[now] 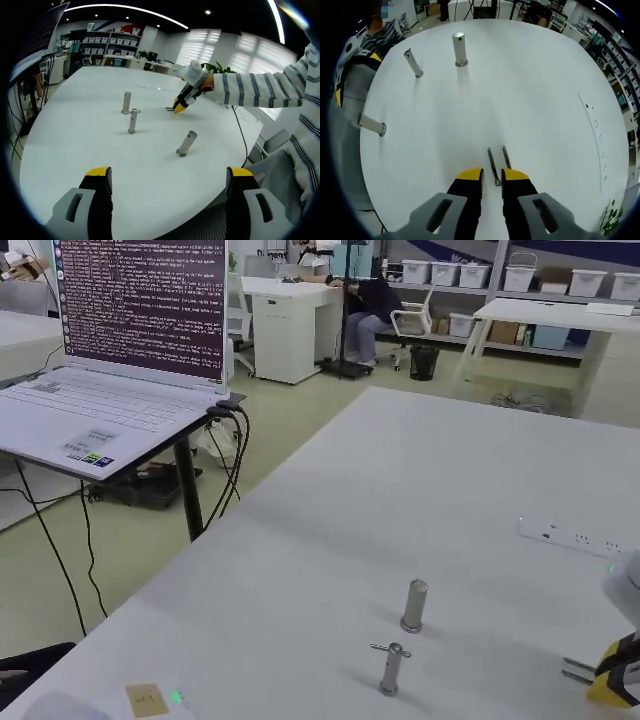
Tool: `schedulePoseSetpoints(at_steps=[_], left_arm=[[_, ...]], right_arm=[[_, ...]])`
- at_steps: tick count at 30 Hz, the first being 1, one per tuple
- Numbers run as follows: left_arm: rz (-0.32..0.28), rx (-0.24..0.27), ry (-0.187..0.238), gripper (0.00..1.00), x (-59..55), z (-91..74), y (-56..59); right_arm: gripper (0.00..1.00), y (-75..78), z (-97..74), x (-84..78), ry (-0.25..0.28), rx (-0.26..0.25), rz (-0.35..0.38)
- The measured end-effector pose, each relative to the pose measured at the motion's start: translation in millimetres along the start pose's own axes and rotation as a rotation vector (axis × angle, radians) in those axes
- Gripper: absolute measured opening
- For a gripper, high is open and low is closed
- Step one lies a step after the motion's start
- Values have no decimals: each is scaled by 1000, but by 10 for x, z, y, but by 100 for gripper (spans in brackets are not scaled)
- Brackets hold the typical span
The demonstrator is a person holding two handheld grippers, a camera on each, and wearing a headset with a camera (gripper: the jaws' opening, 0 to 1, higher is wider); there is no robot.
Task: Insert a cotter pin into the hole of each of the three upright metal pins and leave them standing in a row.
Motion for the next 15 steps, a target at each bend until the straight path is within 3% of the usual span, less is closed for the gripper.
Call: schedulePoseSetpoints(at_steps=[5,7,15], left_arm=[[3,-6,-9,93,-12,16,11],[4,-11,-13,93,-15,20,16],[-1,-19,-25,92,-22,44,3]], right_arm=[[3,-30,17,3,-27,39,34],[3,-24,18,18,-36,31,41],[0,-94,23,69,-116,11,-37]])
Point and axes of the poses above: the centre of the closed fingertips' face, and the gripper's own axes: z roughly forward along the fingers, y roughly to its right, x roughly out of its top, the point moved 5 cm from there along -z, roughly backward along the fingers, and after that the axes turned 10 degrees about z, right-handed, at the moved point
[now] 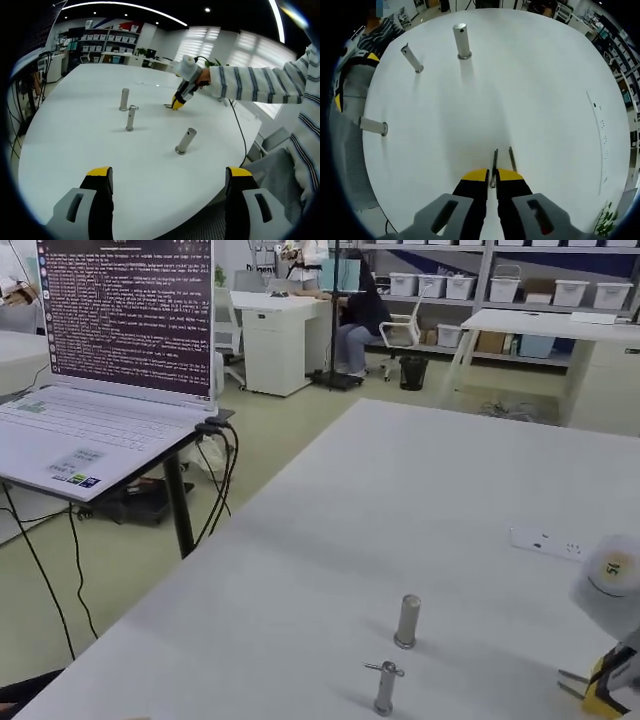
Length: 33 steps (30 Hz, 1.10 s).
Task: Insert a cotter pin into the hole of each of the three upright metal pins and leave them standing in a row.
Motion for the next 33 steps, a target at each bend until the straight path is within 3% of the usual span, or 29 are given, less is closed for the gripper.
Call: schedulePoseSetpoints(at_steps=[2,5,10,13,14,24,29,33], left_arm=[[-6,1,2,91,8,3,-5],[-15,6,11,91,25,9,-11],[-18,4,9,90,25,15,-10],[-16,2,7,89,24,12,-4],[-15,4,6,89,22,9,-5],[-18,18,13,89,18,-29,-16],[-23,22,20,88,34,-20,-15],[-34,16,38,86,79,-10,-8]], right_arm=[[0,-17,-6,6,-12,0,-47],[0,-14,-4,15,-26,9,-58],[0,38,3,10,-13,18,-5],[0,19,10,6,-5,5,-7],[0,2,7,6,-1,-6,-41],[0,-33,-10,-37,27,-26,-21],[0,-67,-85,-105,25,-45,-67],[0,-88,-197,-116,58,-54,-73]])
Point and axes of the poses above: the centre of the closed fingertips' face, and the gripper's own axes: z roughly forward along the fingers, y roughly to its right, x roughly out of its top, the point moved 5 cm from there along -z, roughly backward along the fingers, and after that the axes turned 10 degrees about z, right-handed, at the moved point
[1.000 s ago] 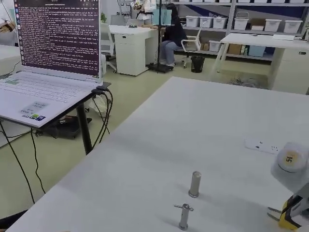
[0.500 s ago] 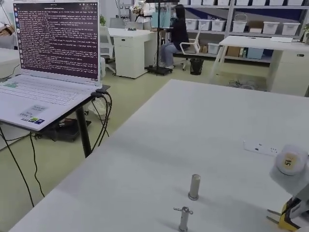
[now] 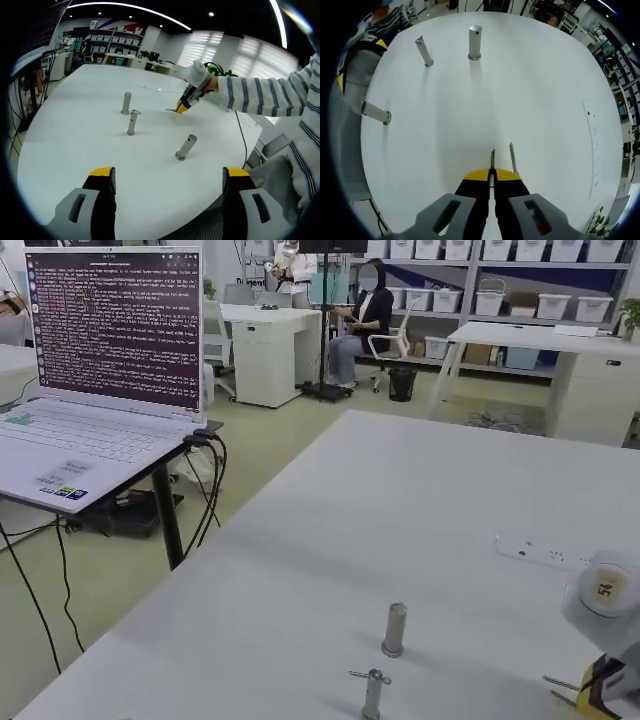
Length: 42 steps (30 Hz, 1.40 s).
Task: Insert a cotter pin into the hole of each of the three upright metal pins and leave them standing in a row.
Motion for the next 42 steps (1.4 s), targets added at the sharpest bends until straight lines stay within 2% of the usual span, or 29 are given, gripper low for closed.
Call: schedulePoseSetpoints(at_steps=[6,13,17,19,30,38,42], left_arm=[[13,15,4,86,47,9,-32],[30,16,4,84,106,11,-65],[35,11,3,83,139,32,-80],[35,7,3,82,156,45,-91],[57,-31,-3,77,303,163,-93],[78,-71,4,74,449,293,-70],[81,-97,12,72,521,379,-63]], right_arm=[[0,-26,-166,-17,45,-31,-14],[0,-94,-354,-54,143,-64,24],[0,-157,-463,-46,230,-64,78],[0,-167,-506,-32,267,-97,45],[0,-388,-696,-34,361,-164,15],[0,-522,-799,-21,405,-191,-4],[0,-585,-860,-4,423,-225,-42]])
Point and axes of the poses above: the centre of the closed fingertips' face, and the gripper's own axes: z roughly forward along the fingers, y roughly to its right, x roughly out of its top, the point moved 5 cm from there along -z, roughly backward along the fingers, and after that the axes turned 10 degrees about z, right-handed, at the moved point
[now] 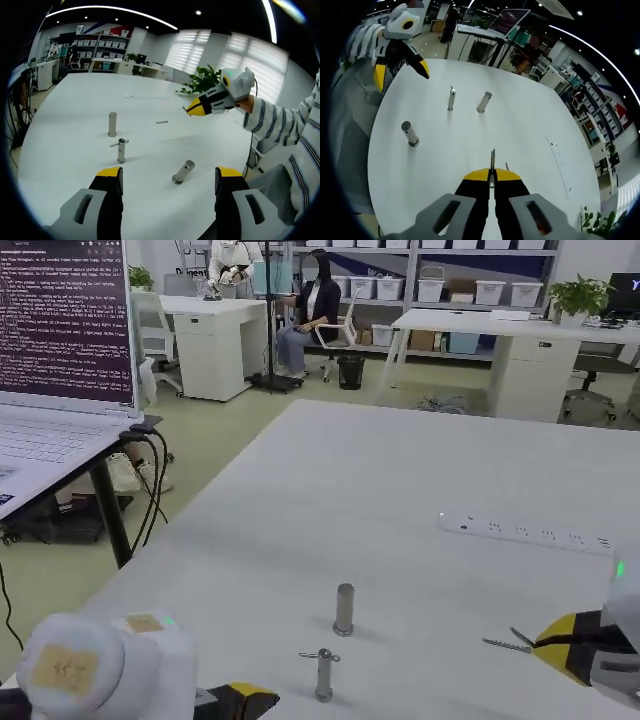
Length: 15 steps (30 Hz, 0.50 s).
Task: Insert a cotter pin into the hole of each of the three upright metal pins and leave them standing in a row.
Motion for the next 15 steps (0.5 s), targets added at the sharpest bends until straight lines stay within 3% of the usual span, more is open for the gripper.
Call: schedulePoseSetpoints(at_steps=[15], left_arm=[[12,-55,9,65,199,229,-10]], right_arm=[[0,-232,-120,147,57,-17,-76]])
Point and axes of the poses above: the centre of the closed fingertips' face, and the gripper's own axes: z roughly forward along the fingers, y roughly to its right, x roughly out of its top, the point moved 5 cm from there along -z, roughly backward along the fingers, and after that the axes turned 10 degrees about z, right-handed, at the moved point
